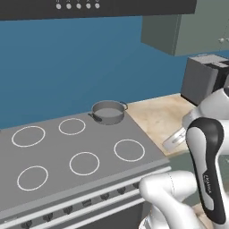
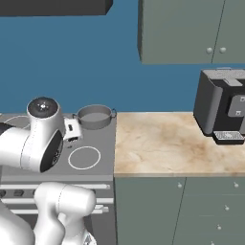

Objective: Move the pot and pan from the stove into the sink.

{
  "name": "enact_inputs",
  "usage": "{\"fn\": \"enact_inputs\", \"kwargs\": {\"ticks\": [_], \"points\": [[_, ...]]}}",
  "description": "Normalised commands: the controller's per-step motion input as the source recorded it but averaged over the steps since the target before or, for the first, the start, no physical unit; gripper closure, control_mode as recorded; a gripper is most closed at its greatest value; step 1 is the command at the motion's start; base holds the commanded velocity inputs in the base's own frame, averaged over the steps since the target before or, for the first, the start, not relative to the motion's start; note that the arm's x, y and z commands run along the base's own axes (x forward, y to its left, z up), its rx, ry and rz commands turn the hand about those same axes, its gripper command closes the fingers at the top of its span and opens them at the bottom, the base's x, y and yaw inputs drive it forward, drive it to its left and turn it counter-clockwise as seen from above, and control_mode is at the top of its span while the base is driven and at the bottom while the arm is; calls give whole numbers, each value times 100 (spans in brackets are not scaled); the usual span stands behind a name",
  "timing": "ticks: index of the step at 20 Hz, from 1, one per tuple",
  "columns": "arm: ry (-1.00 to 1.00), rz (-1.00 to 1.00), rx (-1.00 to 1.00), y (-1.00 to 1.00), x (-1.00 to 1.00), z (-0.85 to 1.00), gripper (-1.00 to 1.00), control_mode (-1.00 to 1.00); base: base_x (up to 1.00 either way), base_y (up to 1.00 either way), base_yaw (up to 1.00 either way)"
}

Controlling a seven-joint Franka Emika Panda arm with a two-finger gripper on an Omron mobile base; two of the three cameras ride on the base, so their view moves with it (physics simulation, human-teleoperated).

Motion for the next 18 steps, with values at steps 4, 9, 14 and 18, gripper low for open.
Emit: {"fn": "enact_inputs", "kwargs": {"ticks": [4,9,14,18], "points": [[0,-12,-1,43,68,0,-100,-100,0,0,0],[1,-14,0,43,81,0,-100,-100,0,0,0],[0,-11,0,32,63,0,-100,-100,0,0,0],[0,-9,0,24,78,0,-100,-100,0,0,0]]}}
